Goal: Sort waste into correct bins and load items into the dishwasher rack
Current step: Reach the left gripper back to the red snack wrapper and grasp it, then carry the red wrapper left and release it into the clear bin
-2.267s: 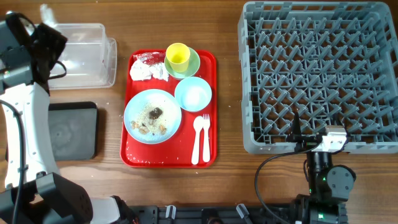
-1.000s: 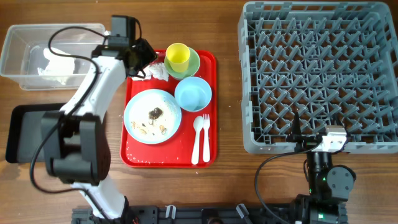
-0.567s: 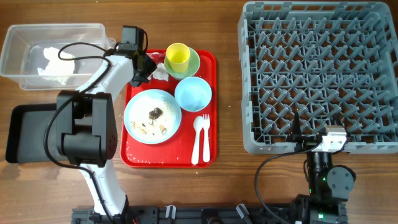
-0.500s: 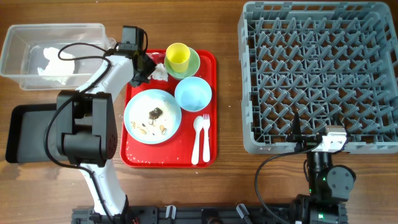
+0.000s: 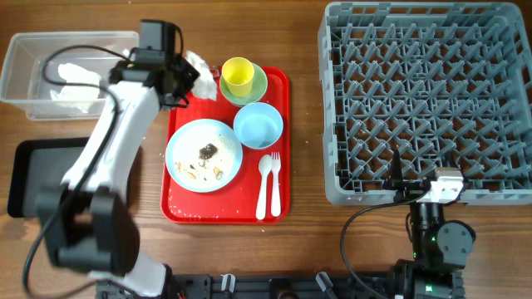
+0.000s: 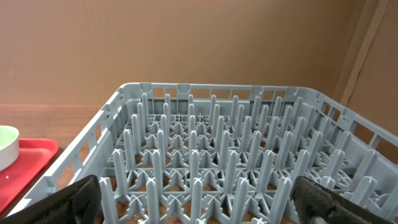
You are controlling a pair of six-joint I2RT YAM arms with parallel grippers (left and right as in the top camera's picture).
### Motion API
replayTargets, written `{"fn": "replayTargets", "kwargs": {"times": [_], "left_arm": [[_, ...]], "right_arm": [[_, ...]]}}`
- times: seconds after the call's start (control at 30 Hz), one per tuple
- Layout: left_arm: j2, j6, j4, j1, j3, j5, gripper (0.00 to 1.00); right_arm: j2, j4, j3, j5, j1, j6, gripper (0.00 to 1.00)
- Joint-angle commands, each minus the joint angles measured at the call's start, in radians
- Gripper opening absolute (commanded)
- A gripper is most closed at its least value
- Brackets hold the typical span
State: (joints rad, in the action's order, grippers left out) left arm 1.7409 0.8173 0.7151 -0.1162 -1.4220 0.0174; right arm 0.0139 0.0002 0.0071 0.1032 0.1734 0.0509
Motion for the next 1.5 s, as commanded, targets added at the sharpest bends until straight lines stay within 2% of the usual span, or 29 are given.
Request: {"fn": "replayTargets", "kwargs": {"times": [0.0,0.17,0.3,0.37,0.47,0.63,0.67,0.7,0.8,0.87,0.93,1.0,1.13,1.17,1.23,1.33,1.37,1.47], "left_arm": [[-0.101,-0.001,0.005,0.001,0.002,0.113,0.04],[-0.121,-0.001,-0.027,0.003,0.002,0.211,0.04],[-0.121,-0.001,-0.153,0.013,0.002,0.518,0.04],[-0.11,-0.001,-0.238,0.055,0.002,0.617,0.04],[-0.077,-0.001,-0.335,0.138,0.002,0.56,0.04],[0.028,-0.001,-0.502,0.299,0.002,0.333,0.09],[0.05,-0.001,-0.521,0.318,0.002,0.319,0.13],[0.075,-0.001,-0.537,0.334,0.002,0.315,0.23],[0.103,-0.001,-0.518,0.355,0.002,0.308,0.8],[0.09,-0.001,-0.489,0.354,0.002,0.27,0.89],[0.067,-0.001,-0.458,0.354,0.002,0.191,0.9],[0.042,-0.001,-0.415,0.354,0.002,0.043,0.9],[0.025,-0.001,-0.336,0.341,0.002,-0.402,0.9],[0.025,-0.001,-0.293,0.322,0.002,-0.448,0.88],[0.025,-0.002,-0.218,0.281,0.002,-0.427,0.77],[0.027,0.026,-0.101,0.196,0.002,-0.238,0.62],[0.027,0.079,-0.056,0.158,0.002,-0.168,0.62],[0.033,0.191,-0.015,0.059,0.002,-0.078,0.62]], "right_arm": [[-0.003,0.003,-0.002,-0.009,-0.003,0.01,1.0],[-0.003,0.003,-0.002,-0.009,-0.003,0.01,1.0],[-0.003,0.004,-0.002,-0.009,-0.003,0.01,1.0],[-0.003,0.003,-0.002,-0.009,-0.003,0.01,1.0],[-0.003,0.003,-0.002,-0.009,-0.003,0.009,1.0],[-0.003,0.003,-0.002,-0.009,-0.003,0.01,1.0],[-0.003,0.004,-0.002,-0.009,-0.003,0.01,1.0],[-0.003,0.003,-0.002,-0.009,-0.003,0.01,1.0],[-0.003,0.003,-0.002,-0.009,-0.003,0.01,1.0],[-0.003,0.003,-0.002,-0.01,-0.003,0.01,1.0],[-0.003,0.003,-0.002,-0.009,-0.003,0.01,1.0],[-0.003,0.003,-0.002,-0.009,-0.003,0.01,1.0],[-0.003,0.003,-0.002,-0.009,-0.003,0.01,1.0],[-0.003,0.003,-0.002,-0.009,-0.003,0.01,1.0],[-0.003,0.003,-0.002,-0.009,-0.003,0.01,1.0],[-0.003,0.003,-0.002,-0.009,-0.003,0.01,1.0],[-0.003,0.004,-0.002,-0.009,-0.003,0.01,1.0],[-0.003,0.003,-0.002,-0.009,-0.003,0.01,1.0]]}}
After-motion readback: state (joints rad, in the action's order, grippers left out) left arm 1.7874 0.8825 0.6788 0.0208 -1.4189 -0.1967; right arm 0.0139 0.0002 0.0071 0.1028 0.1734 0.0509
